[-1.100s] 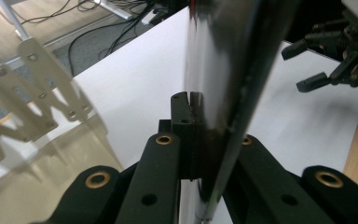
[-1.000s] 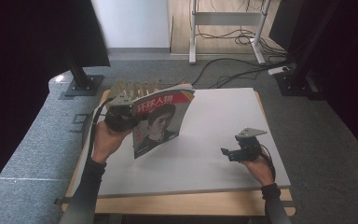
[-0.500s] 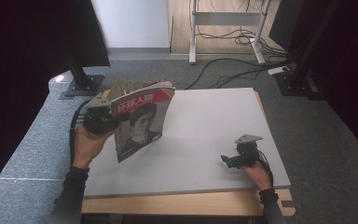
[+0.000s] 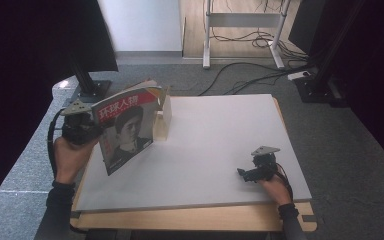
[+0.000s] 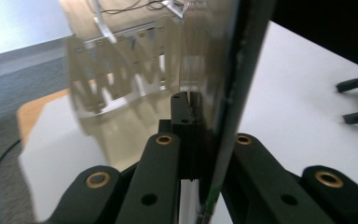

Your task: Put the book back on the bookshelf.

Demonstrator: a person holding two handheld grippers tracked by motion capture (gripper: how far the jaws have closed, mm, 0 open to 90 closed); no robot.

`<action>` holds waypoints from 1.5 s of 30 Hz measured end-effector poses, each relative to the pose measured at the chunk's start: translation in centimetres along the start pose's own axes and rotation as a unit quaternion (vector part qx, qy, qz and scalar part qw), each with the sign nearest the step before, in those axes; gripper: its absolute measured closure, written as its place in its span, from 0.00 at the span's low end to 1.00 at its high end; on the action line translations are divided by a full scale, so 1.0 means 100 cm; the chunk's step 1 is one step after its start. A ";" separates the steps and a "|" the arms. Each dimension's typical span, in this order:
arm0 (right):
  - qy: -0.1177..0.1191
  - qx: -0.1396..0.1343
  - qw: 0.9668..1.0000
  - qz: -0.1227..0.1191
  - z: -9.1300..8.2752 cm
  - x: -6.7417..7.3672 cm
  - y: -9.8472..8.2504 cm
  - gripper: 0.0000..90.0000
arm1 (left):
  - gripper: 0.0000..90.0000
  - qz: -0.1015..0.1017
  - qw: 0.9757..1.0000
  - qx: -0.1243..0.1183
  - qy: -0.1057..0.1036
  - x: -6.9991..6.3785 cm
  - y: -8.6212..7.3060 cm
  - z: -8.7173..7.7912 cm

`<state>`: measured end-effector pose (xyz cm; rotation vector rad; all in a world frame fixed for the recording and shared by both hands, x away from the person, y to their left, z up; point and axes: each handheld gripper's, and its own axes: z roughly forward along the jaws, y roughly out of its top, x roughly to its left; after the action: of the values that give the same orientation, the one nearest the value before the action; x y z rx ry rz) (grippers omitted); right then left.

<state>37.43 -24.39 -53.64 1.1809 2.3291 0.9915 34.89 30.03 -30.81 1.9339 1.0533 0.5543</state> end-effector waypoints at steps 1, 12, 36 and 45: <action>0.000 0.000 1.000 -0.001 0.000 0.000 0.000 0.00 | 0.97 -0.003 1.000 0.000 0.007 0.003 -0.001 -0.003; 0.000 0.000 1.000 -0.001 0.000 0.000 0.000 0.00 | 0.97 -0.035 0.998 -0.005 0.056 0.028 -0.004 -0.005; 0.001 -0.001 1.000 -0.001 0.000 0.000 0.000 0.00 | 0.97 -0.087 0.991 -0.051 0.084 0.055 0.008 0.081; 0.002 0.000 1.000 -0.003 0.000 -0.001 0.000 0.00 | 0.95 -0.090 0.993 0.066 0.041 0.070 0.016 0.072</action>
<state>37.45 -24.45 -53.66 1.1734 2.3337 0.9922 44.44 32.06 -33.49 1.9182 1.3308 0.4778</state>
